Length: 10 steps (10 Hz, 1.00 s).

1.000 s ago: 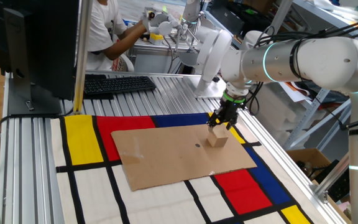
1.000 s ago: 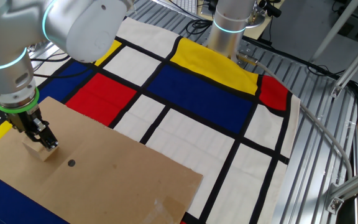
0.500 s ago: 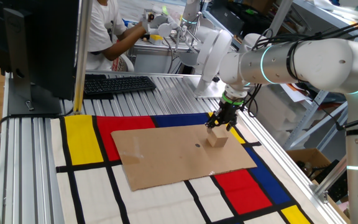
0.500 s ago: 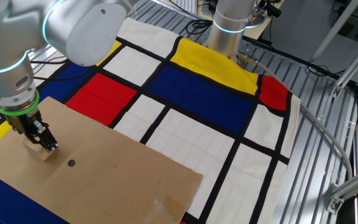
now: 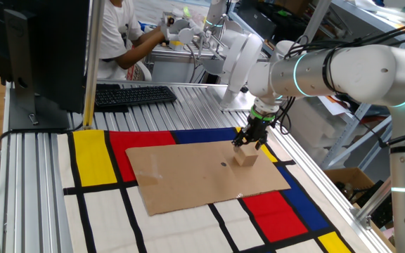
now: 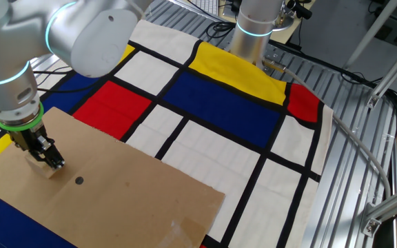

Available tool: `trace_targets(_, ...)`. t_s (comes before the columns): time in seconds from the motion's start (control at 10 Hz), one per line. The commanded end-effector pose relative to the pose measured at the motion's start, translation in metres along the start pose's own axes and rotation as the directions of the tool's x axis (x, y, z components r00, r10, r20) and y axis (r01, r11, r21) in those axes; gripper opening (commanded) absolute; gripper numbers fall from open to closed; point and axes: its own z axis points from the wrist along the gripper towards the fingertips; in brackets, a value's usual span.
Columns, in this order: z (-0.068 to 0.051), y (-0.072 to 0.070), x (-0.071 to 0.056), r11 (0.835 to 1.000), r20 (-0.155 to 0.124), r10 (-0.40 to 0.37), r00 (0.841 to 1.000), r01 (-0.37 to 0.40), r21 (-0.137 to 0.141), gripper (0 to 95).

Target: Hold a small block with the gripper and sweep it from left to right on the table

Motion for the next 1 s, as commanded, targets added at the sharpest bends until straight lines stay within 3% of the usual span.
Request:
trace_targets(0.1, 0.003, 0.001, 0.000, 1.000, -0.002, -0.002, 1.000, 0.002, -0.003, 76.0)
trace_targets(0.2, 0.005, 0.001, 0.000, 1.000, -0.003, -0.001, 1.000, 0.001, -0.005, 76.0)
trace_targets(0.3, 0.007, 0.001, -0.001, 1.000, -0.005, 0.000, 1.000, 0.000, -0.005, 95.0)
trace_targets(1.0, 0.014, 0.000, -0.001, 1.000, -0.001, -0.002, 1.000, 0.002, -0.010, 95.0)
